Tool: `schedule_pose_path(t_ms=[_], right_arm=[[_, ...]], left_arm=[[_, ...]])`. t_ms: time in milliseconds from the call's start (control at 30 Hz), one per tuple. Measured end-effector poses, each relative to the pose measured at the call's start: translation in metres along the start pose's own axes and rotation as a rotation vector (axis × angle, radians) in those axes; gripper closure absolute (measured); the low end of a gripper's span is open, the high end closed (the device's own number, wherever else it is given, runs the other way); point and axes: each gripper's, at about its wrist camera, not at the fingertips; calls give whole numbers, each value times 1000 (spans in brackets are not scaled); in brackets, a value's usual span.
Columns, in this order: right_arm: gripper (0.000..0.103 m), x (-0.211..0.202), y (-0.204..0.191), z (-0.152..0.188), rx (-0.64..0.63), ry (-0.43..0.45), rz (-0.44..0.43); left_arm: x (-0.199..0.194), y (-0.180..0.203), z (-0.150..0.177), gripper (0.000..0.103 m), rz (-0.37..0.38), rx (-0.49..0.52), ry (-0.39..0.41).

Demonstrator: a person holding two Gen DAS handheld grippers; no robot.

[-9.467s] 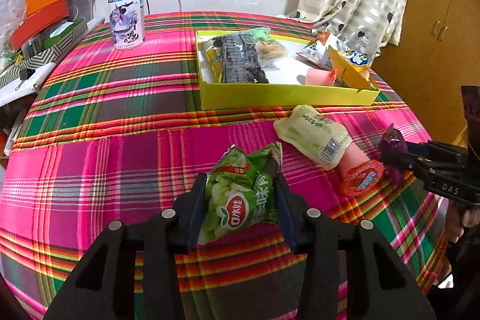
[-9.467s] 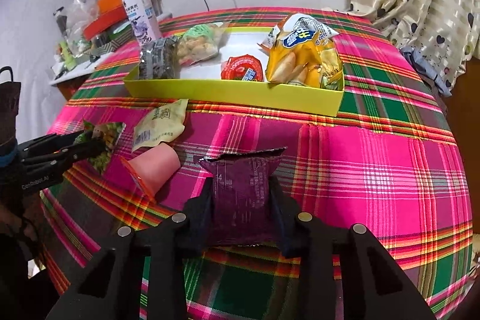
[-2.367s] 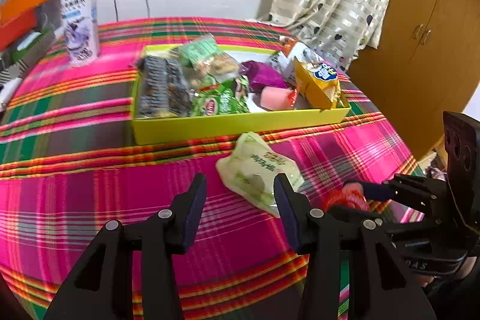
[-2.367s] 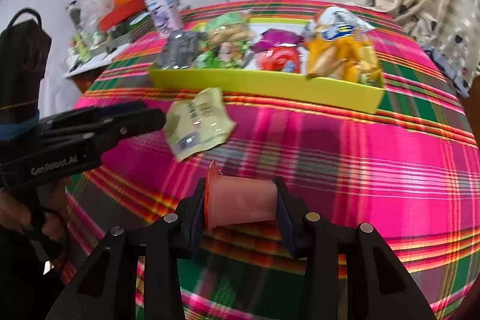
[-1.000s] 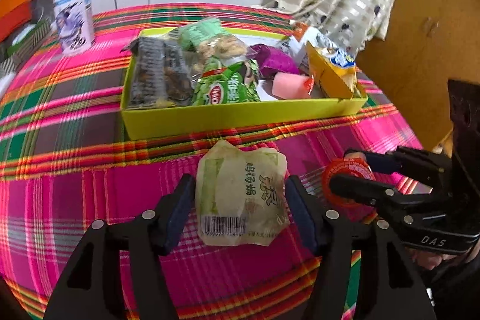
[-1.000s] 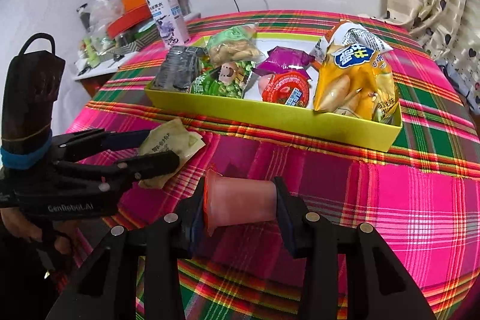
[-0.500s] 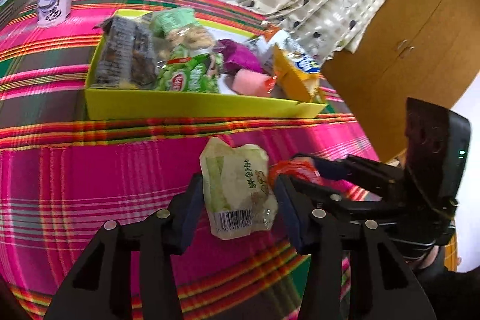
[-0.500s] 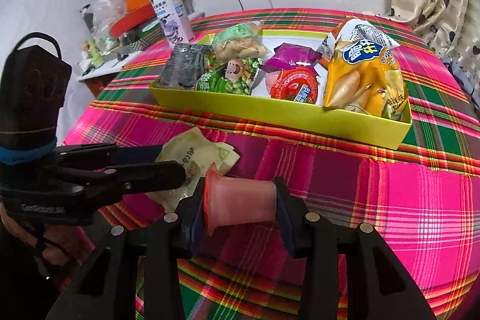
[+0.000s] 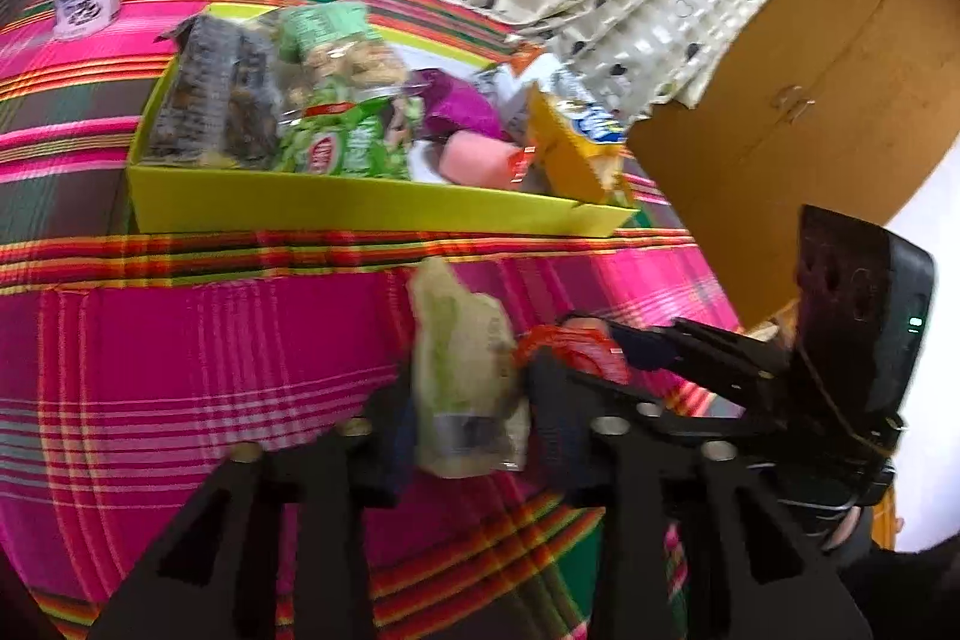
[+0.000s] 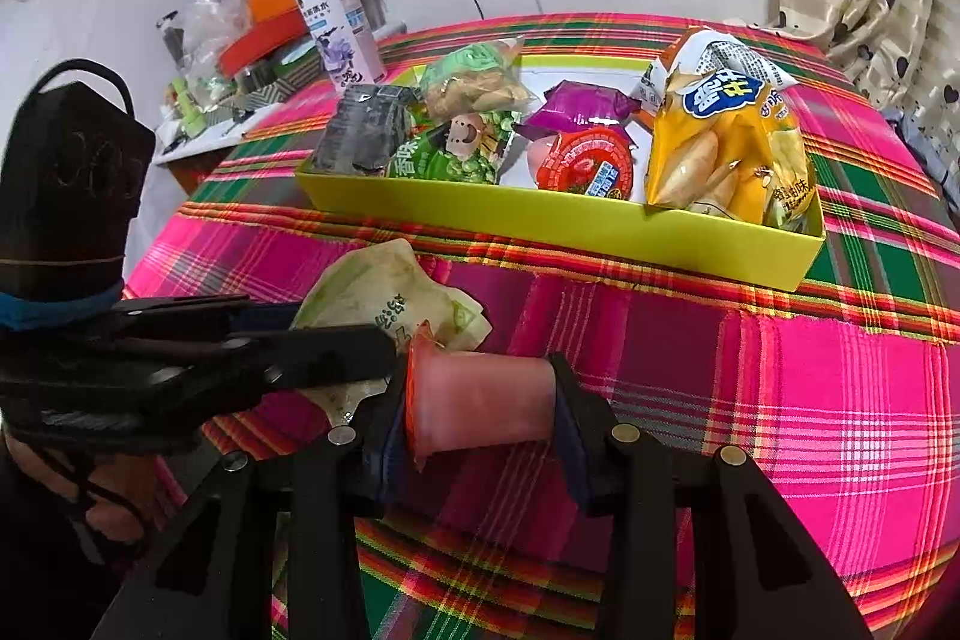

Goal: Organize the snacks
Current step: 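Grasp the pink cup with the right tool while the left tool grasps the pale green bag, then carry the pale green bag and pink cup over the box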

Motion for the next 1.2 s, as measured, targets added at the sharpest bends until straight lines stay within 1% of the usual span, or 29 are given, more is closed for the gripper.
schedule_pose_path(t_ms=[33,100,233,367,667,1200], right_arm=[[63,0,1,0,4,1,-4],[63,-1,2,1,8,3,-4],[63,-2,1,2,16,5,5],[63,-6,0,4,16,6,26],[63,-30,-9,1,-4,56,92],[63,-41,-18,1,-20,84,105]], left_arm=[[0,-3,0,73,21,-15,-3],[1,-3,0,73,20,-11,-2],[0,9,1,74,-35,43,9],[-6,13,1,78,-50,56,30],[-23,23,2,81,-134,94,85],[-39,29,4,81,-178,106,129]])
Point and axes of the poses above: each gripper's, at about its wrist camera, not at the fingertips, and x roughly the way its jaws point, y to its right, z to its underside, and after that the axes turned 6 degrees about -y, right-handed
